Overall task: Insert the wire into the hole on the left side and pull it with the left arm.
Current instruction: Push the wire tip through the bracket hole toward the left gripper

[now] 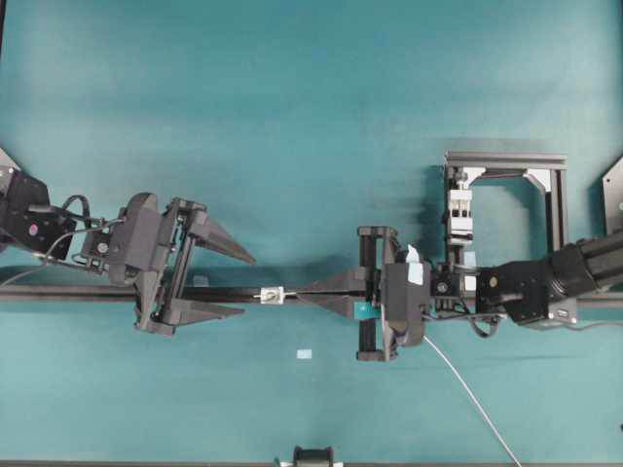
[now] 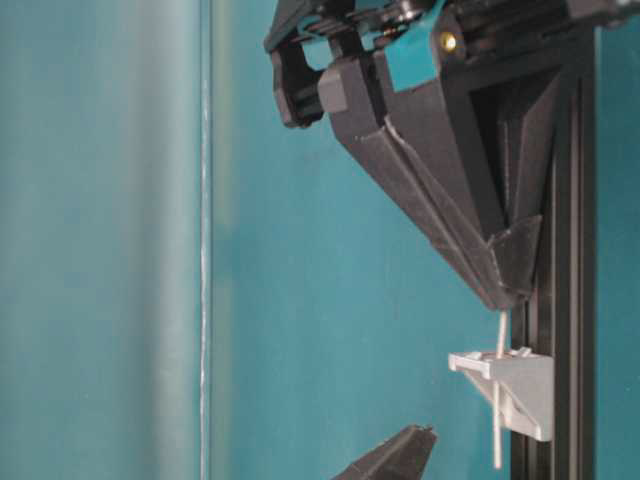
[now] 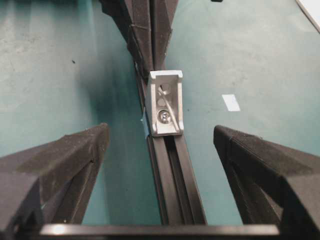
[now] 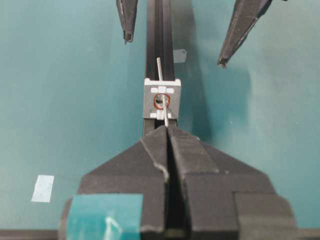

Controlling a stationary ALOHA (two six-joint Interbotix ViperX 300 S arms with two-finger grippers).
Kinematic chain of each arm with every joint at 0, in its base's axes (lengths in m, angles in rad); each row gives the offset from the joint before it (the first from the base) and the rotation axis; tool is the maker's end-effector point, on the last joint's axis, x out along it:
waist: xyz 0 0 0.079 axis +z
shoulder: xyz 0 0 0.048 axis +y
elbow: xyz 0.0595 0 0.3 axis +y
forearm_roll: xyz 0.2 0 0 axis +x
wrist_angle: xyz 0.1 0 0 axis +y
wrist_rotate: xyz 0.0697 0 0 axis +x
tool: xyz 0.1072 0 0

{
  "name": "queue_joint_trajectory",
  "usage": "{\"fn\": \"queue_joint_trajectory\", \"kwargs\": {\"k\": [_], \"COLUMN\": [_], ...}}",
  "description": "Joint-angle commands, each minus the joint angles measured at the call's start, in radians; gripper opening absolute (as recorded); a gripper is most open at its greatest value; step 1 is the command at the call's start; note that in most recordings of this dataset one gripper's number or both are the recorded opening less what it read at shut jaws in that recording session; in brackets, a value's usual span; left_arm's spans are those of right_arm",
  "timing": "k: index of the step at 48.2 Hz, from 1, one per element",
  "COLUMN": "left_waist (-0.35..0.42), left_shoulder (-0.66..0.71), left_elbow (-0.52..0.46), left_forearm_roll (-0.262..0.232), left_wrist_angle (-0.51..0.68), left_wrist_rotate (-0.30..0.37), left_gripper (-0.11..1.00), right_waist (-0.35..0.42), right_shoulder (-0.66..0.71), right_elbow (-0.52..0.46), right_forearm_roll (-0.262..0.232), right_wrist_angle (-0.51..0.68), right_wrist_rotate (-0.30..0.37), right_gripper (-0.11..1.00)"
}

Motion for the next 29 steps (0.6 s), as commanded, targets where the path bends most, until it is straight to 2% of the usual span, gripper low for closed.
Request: {"fn": "queue_joint_trajectory", "kwargs": {"k": [1,10,22,29], "left_waist": [0.002,0.002,0.0,0.0], "left_shoulder": [-0.015,-0.018,-0.041,-0.063], "left_elbow": [-0.011,-0.011,-0.012,-0.018], "left_forearm_roll": [0.003,0.003,0.003,0.003], "left_wrist_angle": [-0.005,0.0,0.028,0.057], "left_wrist_rotate": [0.0,-0.002,-0.018,-0.054], "left_gripper": [0.65,0.65,0.64,0.52], "right_waist": [-0.012,-0.028,-0.034,-0.035], "right_shoulder": [-0.009,-0.002,-0.002,-0.002], "right_elbow": [-0.023,-0.046,-0.049,-0.049], "right_forearm_roll": [-0.021,-0.044,-0.048,-0.049], "right_wrist_angle": [0.005,0.026,0.032,0.032], "right_wrist_rotate": [0.003,0.005,0.005,0.003], "right_gripper": [0.01,0.01,0.01,0.01]}}
